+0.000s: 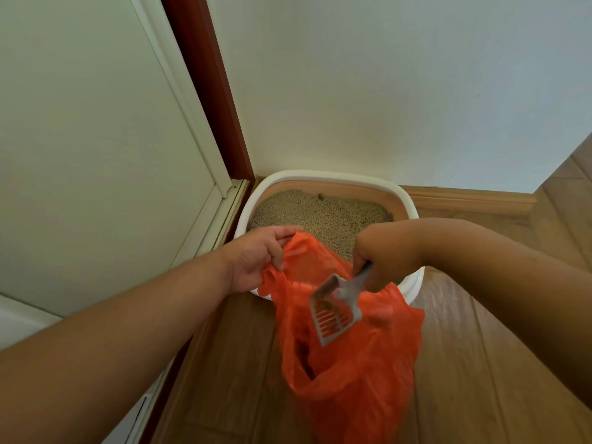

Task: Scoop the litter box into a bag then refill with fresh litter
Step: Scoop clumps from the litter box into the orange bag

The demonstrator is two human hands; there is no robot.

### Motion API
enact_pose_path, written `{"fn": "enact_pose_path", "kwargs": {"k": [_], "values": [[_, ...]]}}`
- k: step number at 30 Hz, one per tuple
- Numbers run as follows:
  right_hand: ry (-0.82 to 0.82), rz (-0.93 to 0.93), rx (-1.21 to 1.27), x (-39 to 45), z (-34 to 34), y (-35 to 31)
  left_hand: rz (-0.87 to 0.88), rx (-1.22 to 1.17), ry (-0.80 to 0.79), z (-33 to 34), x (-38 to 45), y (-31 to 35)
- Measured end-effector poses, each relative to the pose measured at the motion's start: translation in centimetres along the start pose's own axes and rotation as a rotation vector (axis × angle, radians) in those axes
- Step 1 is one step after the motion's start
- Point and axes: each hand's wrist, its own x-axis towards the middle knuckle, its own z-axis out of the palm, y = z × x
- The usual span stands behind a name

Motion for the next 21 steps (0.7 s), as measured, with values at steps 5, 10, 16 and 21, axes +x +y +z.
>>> {"fn": "enact_pose_path", "kwargs": {"k": [5,10,16,21], "values": [[0.015,0.035,-0.05,-0.7,-0.5,-0.7,0.013,0.02,0.025,0.0,-0.5,0.1],[0.03,-0.012,-0.142,-0.4,-0.6,-2.0,0.012,0.013,0.043,0.1,-0.5,0.1],[0.027,-0.028,-0.136,-0.5,-1.1,-2.5,0.016,0.005,0.027,0.2,-0.4,0.2],[0.032,-0.001,0.015,-1.1,-1.6,-1.1,0.016,0.01,0.058,0.1,-0.5,0.2]]}}
